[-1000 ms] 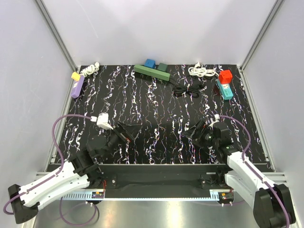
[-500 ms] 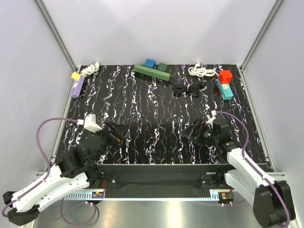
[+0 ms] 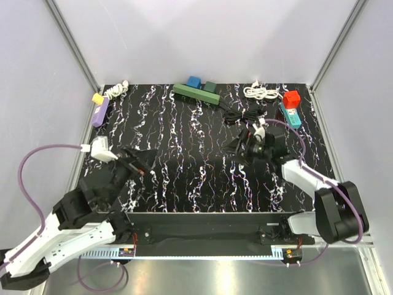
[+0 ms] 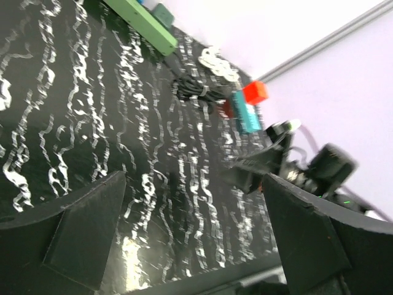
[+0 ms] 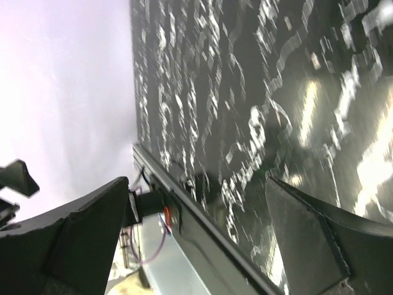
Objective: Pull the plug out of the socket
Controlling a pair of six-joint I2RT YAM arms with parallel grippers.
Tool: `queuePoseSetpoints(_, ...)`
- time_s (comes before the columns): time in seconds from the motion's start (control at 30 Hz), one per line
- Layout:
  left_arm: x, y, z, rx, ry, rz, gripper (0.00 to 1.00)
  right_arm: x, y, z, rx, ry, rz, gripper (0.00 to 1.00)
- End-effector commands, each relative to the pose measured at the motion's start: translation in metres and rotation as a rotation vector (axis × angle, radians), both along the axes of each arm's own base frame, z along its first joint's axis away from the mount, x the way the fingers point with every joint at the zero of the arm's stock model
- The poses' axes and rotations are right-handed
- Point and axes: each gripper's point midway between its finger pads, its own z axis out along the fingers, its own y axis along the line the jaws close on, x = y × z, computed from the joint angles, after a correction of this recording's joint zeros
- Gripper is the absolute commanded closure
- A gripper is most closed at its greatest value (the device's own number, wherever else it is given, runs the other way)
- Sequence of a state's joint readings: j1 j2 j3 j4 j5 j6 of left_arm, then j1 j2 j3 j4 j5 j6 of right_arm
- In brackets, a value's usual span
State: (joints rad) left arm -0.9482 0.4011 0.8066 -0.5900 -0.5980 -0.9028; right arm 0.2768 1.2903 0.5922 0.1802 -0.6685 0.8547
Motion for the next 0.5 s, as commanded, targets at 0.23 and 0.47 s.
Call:
queuePoseSetpoints(0.23,0.064,-0.022,0.035,0.321,-0.032,0.028,0.01,0.127,0.019,0.037,0.063,-0.139,-0.193,0.00)
queuePoseSetpoints(0.47,0.131,-0.058,0.005,0.204,0.118,-0.192,0.01,0.206,0.028,0.017,0.071,-0.151,-0.295,0.01)
